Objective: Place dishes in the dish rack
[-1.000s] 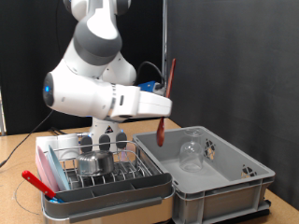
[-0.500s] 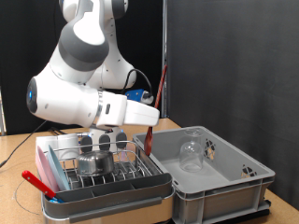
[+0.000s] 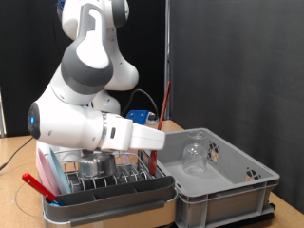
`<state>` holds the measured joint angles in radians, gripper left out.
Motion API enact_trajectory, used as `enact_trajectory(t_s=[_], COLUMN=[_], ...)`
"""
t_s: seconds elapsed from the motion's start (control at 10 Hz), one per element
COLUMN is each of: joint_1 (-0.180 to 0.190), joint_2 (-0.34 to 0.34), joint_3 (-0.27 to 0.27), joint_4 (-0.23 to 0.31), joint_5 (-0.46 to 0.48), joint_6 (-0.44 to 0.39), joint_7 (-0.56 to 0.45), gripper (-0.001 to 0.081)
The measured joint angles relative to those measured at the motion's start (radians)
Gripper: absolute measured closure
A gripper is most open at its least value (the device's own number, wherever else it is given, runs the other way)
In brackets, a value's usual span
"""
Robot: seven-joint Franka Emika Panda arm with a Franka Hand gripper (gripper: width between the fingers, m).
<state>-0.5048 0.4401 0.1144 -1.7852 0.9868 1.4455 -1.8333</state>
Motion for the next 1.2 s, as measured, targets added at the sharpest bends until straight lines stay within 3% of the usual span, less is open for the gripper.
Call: enact_trajectory(t_s=[0.5,1.1,1.2], joint_1=[0.021,0.038,0.041], joint_2=[0.070,0.129,0.135], joint_3=[0.002,0.003,0.004], joint_4=[0.039,0.073,0.075], joint_5=[-0.019,-0.025,-0.025], joint_6=[0.050,0.054,0.054], joint_7=[0.000,0.000,-0.001], gripper=[0.0724,0.0724,0.0535])
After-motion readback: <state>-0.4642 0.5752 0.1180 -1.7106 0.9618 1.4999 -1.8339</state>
